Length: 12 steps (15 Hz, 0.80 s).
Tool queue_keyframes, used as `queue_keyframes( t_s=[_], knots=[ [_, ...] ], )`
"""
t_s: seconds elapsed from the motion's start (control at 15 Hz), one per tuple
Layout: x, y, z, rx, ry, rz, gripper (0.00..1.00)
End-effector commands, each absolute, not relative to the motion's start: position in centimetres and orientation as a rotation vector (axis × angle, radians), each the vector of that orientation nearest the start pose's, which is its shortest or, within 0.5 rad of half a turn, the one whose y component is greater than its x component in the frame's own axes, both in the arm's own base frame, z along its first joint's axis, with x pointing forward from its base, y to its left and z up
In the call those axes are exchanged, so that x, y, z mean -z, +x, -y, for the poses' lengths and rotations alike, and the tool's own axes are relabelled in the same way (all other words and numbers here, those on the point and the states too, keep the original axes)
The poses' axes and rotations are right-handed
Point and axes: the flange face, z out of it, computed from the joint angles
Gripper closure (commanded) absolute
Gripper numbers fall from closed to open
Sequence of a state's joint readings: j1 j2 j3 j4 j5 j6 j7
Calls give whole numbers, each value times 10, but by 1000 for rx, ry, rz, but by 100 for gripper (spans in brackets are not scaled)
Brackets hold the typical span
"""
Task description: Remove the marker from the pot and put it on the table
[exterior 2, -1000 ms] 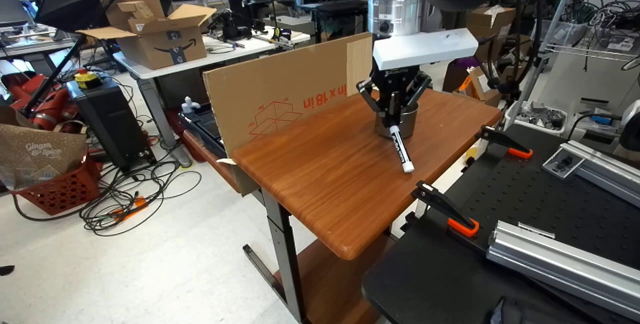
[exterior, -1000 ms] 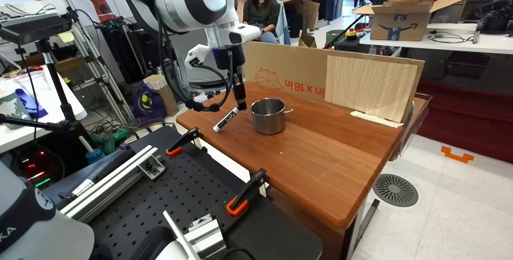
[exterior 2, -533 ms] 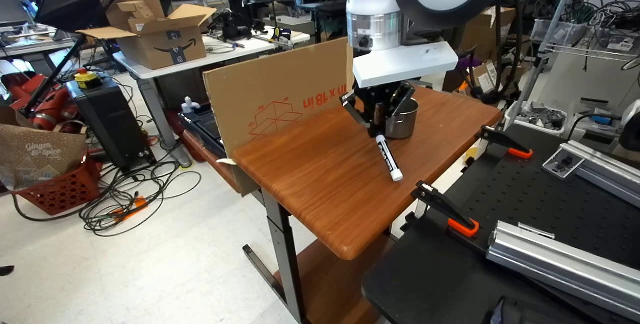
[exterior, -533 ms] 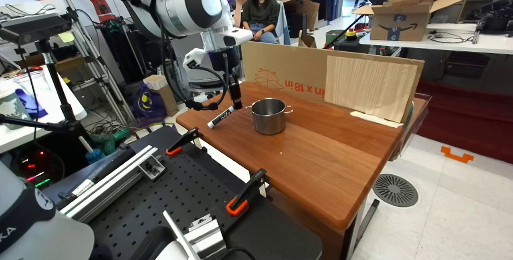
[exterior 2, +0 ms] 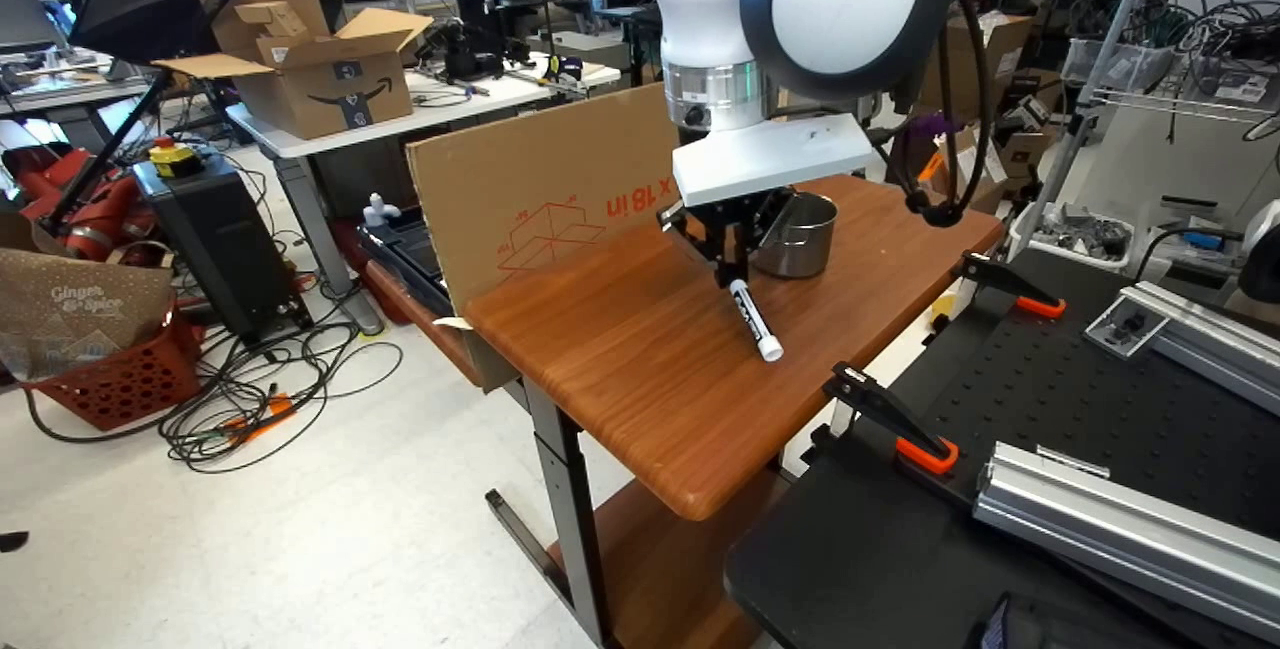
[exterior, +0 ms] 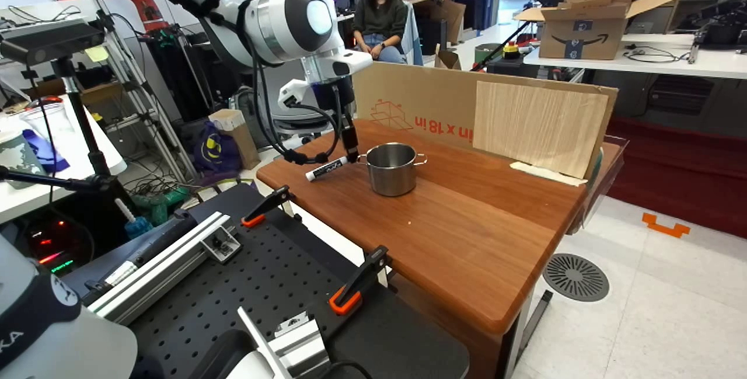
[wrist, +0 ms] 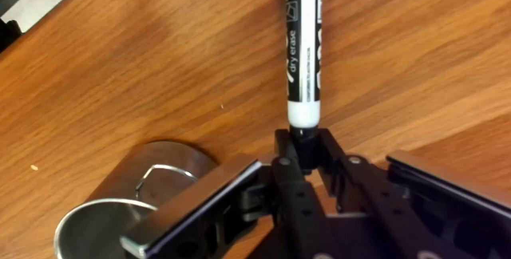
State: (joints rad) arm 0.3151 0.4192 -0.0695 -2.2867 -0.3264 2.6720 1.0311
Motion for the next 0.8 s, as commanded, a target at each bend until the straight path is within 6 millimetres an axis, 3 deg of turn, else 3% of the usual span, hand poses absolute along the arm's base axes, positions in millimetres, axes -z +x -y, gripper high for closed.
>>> queue_keyframes(
  t_s=[0.0, 0.27, 0.33, 0.47, 0.73],
  knots=[
    [-151, 518, -145, 142, -3219, -801, 95],
    [-141, 520, -153, 131, -3231, -777, 95],
    [-139, 520, -154, 127, -3234, -773, 56],
    [-139, 521, -155, 126, -3239, -770, 48],
    [-141, 522, -153, 114, -3235, -779, 19]
  ],
)
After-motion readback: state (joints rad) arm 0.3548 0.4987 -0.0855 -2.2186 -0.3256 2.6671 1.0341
